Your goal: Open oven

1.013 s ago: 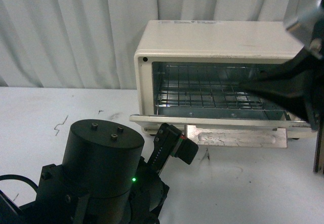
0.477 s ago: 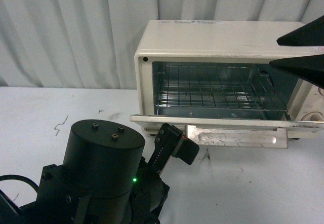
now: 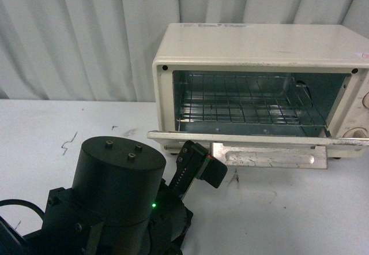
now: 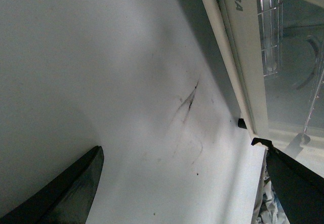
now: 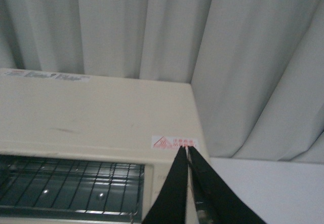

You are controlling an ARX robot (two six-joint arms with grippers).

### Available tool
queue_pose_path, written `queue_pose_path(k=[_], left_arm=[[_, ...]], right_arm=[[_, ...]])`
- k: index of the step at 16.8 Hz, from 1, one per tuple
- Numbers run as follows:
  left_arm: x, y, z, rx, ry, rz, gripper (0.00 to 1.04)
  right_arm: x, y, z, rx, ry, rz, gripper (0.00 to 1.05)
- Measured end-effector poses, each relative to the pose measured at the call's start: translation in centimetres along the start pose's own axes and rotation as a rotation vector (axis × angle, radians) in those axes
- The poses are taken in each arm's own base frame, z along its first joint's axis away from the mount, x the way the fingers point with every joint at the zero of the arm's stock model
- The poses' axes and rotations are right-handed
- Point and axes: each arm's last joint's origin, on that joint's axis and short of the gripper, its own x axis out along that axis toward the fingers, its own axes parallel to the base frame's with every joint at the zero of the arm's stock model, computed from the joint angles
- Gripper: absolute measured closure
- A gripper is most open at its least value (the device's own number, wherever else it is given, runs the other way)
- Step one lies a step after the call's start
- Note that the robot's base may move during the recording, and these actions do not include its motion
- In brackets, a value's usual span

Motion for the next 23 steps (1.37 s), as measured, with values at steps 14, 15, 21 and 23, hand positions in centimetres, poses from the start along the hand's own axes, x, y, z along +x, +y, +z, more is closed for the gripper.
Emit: queue_pose_path(k=[14, 15, 21, 23], left_arm=[[-0.5, 0.1, 0.3, 0.002, -0.005, 0.009, 0.07], [-0.6, 0.1, 0.3, 0.002, -0.006, 0.010, 0.07], [-0.6, 0.1, 0.1, 0.005, -0.003, 0.010, 0.07], [-0.6, 0.1, 0.0, 0.006, -0.003, 0.010, 0.07]], right_arm=[[-9.7, -0.6, -4.9, 0.119, 0.052, 0.007, 1.03], [-10.0, -0.6, -4.7, 0.120, 0.038, 0.006, 1.03], [-11.8, -0.7, -3.8, 0.120, 0.005, 0.003, 1.03], [-12.2, -0.7, -3.8, 0.120, 0.006, 0.004, 1.03]])
